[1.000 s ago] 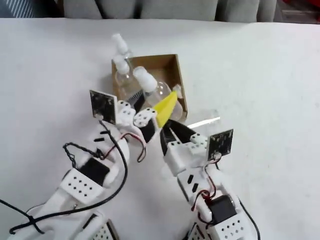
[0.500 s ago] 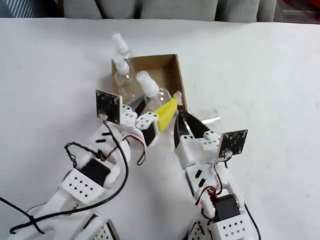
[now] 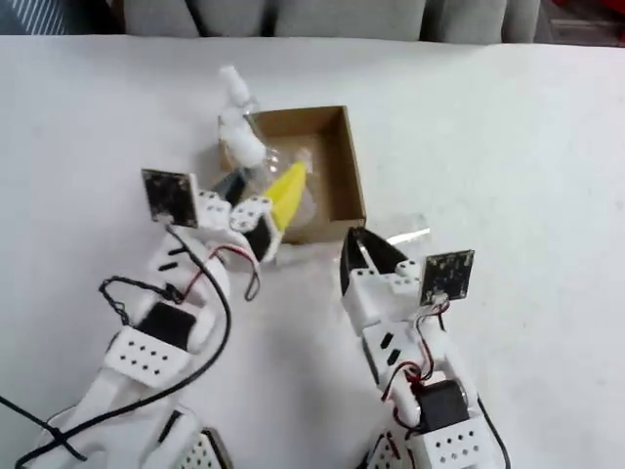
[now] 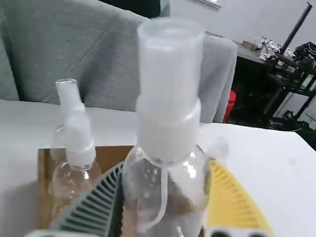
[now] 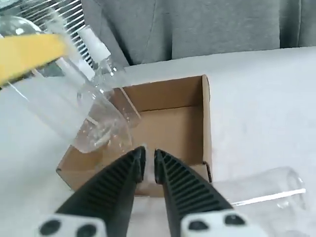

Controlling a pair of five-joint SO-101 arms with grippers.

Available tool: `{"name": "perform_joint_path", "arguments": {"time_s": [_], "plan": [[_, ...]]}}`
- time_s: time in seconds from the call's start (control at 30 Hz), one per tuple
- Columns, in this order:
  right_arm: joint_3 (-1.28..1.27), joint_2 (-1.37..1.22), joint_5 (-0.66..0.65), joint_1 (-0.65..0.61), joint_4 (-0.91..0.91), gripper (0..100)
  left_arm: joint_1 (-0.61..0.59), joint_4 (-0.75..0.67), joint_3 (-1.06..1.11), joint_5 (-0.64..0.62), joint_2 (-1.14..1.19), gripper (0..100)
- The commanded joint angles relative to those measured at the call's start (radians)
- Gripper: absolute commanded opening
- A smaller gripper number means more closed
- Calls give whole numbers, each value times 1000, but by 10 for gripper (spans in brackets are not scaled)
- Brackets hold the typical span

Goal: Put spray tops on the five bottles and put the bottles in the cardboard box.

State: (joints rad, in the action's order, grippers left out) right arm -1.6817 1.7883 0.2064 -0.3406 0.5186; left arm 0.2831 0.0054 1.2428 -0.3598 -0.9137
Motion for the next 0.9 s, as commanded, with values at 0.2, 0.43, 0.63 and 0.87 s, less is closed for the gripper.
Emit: {"name": "perform_joint_path", "arguments": {"time_s": [0.2,0.43,0.63,0.87], "plan": [[-8,15,-63,38,51,16,-128,-63,-14,94,53,20],[-8,15,-64,119,47,17,-130,-324,-15,92,306,20],[-8,15,-64,122,44,17,-133,-364,-12,92,361,20],[-8,15,-95,117,44,18,-147,-364,-11,92,369,20]]}}
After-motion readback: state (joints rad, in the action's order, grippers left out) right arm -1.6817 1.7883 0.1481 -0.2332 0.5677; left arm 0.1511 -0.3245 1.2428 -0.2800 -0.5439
